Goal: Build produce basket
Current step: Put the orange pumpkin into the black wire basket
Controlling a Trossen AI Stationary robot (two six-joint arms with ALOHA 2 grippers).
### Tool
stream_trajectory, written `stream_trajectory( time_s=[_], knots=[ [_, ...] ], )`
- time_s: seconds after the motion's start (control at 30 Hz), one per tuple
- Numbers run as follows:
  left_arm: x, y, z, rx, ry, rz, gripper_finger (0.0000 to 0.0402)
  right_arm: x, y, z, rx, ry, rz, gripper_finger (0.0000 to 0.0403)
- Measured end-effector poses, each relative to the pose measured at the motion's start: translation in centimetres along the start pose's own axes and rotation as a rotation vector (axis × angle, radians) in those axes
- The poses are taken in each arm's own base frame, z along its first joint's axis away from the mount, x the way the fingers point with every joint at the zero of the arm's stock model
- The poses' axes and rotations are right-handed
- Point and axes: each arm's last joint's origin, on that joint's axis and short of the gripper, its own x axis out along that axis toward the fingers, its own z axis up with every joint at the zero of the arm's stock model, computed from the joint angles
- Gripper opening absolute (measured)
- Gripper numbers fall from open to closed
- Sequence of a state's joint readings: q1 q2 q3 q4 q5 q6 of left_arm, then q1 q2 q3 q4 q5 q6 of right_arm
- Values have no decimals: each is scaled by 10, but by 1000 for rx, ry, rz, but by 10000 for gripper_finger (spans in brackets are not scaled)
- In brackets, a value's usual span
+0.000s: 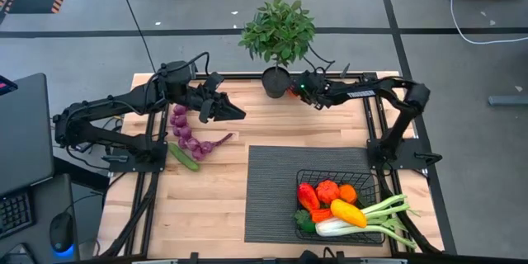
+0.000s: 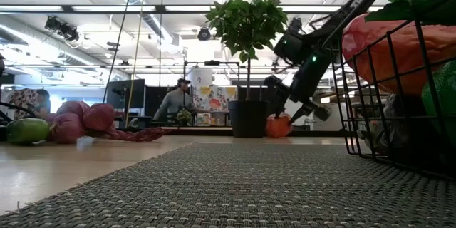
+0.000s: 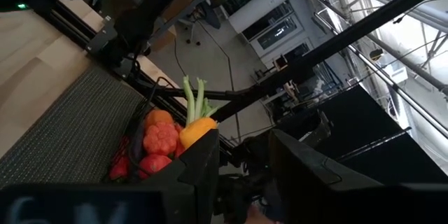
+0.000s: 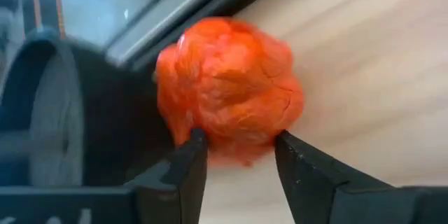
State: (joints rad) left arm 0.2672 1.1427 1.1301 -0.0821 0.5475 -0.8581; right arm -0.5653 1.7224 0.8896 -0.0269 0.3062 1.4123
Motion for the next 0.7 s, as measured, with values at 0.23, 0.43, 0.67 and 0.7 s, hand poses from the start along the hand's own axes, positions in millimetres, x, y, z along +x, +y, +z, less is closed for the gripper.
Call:
stream_trajectory(
  time_s=[0.23, 0.43, 0.67, 0.7],
  knots=[
    [-3, 4, 5, 3, -24, 16, 133, -43, 0, 11, -107, 66, -53, 140],
    [-9, 10, 12, 3, -59, 41, 133, -81, 0, 18, -216, 99, -45, 88],
    [-12, 13, 16, 20, -78, 58, 133, -83, 3, 27, -358, 119, 9, 112],
    [-12, 13, 16, 27, -78, 58, 133, -79, 2, 27, -390, 141, 9, 129]
  ],
)
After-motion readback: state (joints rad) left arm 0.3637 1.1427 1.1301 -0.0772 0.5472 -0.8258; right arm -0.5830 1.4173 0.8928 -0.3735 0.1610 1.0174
